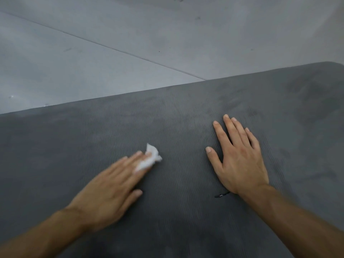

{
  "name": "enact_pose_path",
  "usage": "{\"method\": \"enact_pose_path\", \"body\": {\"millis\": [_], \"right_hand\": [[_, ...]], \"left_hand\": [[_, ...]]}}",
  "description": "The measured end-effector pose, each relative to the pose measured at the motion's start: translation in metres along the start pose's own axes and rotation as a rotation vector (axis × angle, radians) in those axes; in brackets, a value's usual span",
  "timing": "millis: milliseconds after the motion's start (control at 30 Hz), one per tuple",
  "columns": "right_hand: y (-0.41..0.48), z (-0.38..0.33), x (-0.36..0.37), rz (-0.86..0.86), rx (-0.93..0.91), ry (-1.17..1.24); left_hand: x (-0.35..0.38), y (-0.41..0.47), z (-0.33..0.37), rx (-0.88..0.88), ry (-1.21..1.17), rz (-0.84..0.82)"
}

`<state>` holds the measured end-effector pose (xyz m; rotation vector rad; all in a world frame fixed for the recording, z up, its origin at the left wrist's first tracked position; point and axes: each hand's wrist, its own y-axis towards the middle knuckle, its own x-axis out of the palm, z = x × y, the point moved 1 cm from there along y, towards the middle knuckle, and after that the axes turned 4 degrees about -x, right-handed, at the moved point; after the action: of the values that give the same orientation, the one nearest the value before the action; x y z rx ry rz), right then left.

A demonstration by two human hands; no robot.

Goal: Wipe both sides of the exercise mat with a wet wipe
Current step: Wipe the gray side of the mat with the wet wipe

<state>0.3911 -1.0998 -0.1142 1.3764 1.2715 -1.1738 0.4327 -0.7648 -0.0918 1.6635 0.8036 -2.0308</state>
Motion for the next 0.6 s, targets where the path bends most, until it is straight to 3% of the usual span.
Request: {"method": "enact_pose_path", "body": {"millis": [167, 333, 433, 600], "right_hand": [[0.0, 0.0, 0.0, -0.005, 0.001, 0.004], [0.001, 0.0, 0.0, -0.005, 0.002, 0.002], [0.0, 0.0, 0.0, 0.001, 0.001, -0.003], [0.0, -0.001, 0.0, 0.006, 0.003, -0.005]], "left_hand": [[-0.004, 0.019, -0.066, -0.284, 0.018, 0.014], [-0.008, 0.077, -0.076, -0.485, -0.13, 0.109], [-0.01, 0.113, -0.052, -0.478, -0.184, 0.144], [-0.008, 0.128, 0.01, -0.278, -0.148, 0.078]]}}
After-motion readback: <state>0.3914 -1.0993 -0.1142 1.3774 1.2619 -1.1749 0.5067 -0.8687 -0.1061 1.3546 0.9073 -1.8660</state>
